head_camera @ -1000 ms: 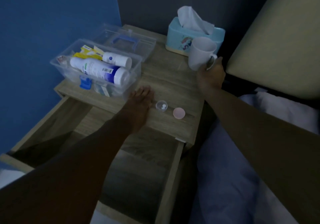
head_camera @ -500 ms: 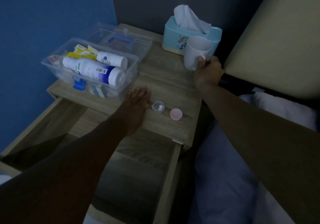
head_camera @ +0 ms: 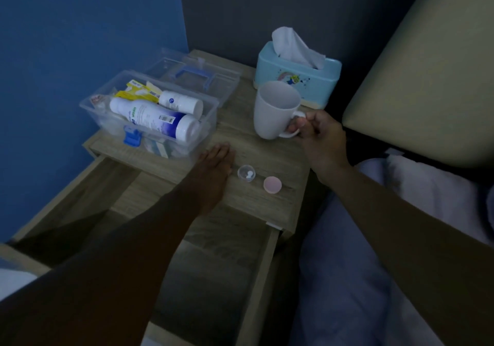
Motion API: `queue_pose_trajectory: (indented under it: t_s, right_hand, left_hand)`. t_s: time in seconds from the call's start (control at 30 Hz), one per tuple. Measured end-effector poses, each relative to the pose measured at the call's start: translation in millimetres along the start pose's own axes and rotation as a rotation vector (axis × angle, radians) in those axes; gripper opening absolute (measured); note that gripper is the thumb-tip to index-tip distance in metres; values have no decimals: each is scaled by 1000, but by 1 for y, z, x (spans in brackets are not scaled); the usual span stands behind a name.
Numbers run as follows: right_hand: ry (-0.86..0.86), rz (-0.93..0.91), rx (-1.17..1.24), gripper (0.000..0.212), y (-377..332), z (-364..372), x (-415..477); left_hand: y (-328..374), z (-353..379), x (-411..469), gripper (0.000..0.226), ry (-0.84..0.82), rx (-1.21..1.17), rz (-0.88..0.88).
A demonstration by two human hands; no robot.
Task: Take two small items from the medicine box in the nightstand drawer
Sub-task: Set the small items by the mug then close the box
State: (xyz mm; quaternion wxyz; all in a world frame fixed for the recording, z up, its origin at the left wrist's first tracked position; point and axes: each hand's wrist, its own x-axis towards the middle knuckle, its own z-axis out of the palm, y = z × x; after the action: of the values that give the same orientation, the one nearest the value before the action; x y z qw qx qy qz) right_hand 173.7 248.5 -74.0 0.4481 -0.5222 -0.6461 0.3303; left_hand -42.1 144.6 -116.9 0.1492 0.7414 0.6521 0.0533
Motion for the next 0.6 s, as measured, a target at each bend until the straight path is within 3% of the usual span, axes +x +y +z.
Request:
queue_pose_trajectory:
  t_s: [0.3,0.6]
  right_hand:
    - [-93,-8,14,11,6,-9,-29]
    - [-103,25,47,18,13,-7,-38]
  left_hand:
    - [3,0,0,63,-18,-12,-22]
    - [4,-1,1,66,-24,17,-22]
